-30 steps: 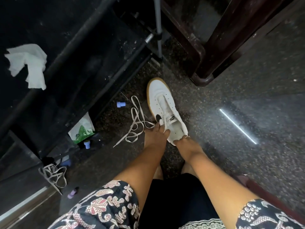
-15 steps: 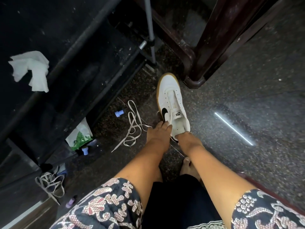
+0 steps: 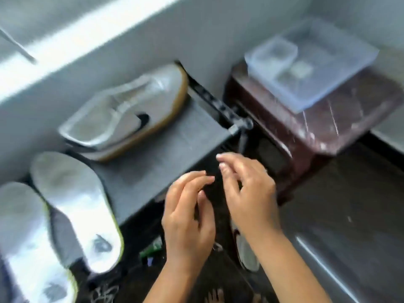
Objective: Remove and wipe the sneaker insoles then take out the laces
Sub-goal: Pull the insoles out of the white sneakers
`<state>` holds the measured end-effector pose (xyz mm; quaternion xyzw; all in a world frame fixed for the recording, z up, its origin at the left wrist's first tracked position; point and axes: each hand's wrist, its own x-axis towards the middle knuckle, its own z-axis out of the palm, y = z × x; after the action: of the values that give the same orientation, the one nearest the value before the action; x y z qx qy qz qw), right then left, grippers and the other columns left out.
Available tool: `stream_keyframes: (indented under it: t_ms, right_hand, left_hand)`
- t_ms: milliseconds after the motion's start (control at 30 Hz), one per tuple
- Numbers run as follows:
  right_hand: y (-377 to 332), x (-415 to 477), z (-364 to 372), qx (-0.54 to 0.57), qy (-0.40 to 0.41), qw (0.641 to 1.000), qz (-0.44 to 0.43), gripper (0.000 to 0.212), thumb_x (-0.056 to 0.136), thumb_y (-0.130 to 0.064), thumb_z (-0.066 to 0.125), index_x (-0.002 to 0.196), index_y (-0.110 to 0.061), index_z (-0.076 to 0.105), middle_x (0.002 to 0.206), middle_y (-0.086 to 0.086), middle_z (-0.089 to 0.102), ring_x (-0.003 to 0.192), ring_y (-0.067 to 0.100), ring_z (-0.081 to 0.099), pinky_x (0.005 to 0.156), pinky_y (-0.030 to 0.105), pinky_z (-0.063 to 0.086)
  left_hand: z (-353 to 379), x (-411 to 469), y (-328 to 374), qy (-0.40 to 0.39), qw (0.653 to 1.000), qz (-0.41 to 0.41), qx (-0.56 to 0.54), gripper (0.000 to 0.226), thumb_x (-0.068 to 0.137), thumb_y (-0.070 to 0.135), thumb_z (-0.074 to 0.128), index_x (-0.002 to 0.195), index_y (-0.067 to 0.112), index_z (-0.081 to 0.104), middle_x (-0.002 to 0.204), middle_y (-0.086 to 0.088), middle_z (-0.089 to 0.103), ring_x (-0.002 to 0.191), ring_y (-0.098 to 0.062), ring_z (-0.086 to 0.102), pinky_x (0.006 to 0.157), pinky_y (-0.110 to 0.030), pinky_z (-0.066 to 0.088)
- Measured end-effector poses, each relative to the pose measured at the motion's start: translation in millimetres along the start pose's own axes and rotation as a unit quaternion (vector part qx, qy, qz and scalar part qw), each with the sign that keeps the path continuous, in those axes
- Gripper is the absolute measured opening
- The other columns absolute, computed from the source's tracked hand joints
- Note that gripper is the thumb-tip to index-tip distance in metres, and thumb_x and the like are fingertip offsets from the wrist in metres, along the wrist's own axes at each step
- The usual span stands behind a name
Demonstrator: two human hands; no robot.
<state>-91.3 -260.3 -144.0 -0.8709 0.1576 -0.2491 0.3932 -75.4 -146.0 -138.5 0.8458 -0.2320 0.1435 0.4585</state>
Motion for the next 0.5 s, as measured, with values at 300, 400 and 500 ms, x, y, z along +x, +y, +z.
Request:
stream_keyframes:
  t_ms: [300, 400, 500]
  right_hand:
    - [-152, 98, 94, -0.125, -0.200, 0.960, -0.149, 0.035, 0.084, -0.032, 0.055, 0.115, -0.017, 0.056, 0.116, 0.002, 0.058, 0.111, 0.026, 0.052, 0.083, 0.042, 0.051]
    - [-155, 83, 147, -0.180, -0.279, 0.928, -0.168, 0.030, 0.087, -0.027, 0.053, 0.114, -0.014, 0.053, 0.117, 0.007, 0.057, 0.112, 0.027, 0.053, 0.081, 0.041, 0.050]
    - [-145, 77, 177, -0.206, -0.337, 0.910, -0.125, 0.028, 0.088, -0.019, 0.055, 0.114, -0.012, 0.050, 0.115, 0.008, 0.058, 0.114, 0.026, 0.052, 0.080, 0.038, 0.050]
  left_hand:
    - [-141, 124, -76, 0.099, 0.971, -0.163, 0.147, 0.038, 0.073, 0.002, 0.049, 0.108, 0.007, 0.062, 0.109, -0.009, 0.061, 0.108, -0.028, 0.054, 0.094, -0.018, 0.031]
    - [-133, 127, -126, 0.030, 0.948, -0.293, 0.117, 0.040, 0.085, 0.000, 0.049, 0.124, 0.006, 0.055, 0.127, -0.011, 0.056, 0.122, -0.026, 0.047, 0.101, -0.023, 0.028]
    - [-123, 130, -146, -0.036, 0.917, -0.397, -0.002, 0.040, 0.093, 0.010, 0.042, 0.131, 0.017, 0.051, 0.129, -0.005, 0.057, 0.118, -0.020, 0.052, 0.097, -0.031, 0.040]
